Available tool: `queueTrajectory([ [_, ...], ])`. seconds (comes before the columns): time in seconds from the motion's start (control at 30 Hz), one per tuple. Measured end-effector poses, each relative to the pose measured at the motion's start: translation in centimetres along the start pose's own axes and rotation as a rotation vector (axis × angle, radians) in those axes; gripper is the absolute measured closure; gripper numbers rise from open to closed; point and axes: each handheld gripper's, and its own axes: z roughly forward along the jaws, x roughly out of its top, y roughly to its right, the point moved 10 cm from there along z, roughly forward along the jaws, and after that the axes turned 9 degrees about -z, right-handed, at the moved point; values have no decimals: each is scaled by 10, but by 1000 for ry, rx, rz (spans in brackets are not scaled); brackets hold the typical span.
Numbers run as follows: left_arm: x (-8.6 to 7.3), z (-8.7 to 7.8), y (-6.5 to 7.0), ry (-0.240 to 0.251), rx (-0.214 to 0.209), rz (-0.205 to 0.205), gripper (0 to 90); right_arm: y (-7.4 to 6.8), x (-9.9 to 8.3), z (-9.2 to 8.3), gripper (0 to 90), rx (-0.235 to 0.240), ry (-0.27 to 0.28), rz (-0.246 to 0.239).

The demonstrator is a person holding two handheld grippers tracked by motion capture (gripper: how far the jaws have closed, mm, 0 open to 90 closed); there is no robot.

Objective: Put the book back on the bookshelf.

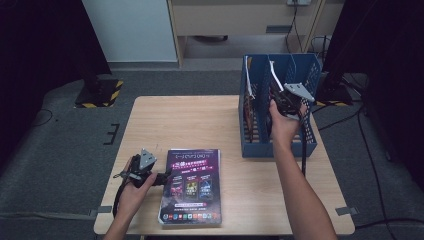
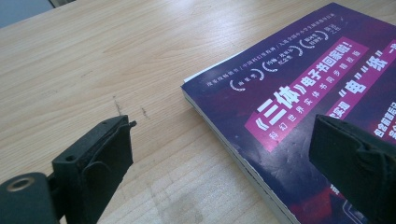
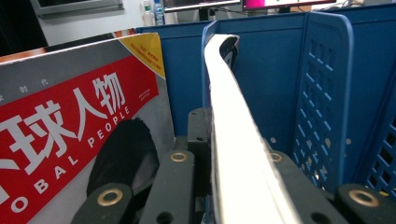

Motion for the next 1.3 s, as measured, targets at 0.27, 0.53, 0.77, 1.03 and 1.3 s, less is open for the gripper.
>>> queueTrajectory([
  [0.27,-1,1,0,-4,1,0,54,12,3,1,827,-57,-2,-57],
  [0.53,-1,1,0,-2,0,-2,54,16,18,8,826,-88,13,-100],
  [0.77,0,1,-1,6,-3,-10,54,10,11,14,826,-104,-3,-125],
  [1.03,0,1,0,4,-2,-8,54,4,3,18,825,-101,-10,-156],
  [1.3,0,1,1,5,-3,-4,54,-2,2,17,806,-76,-3,-138],
])
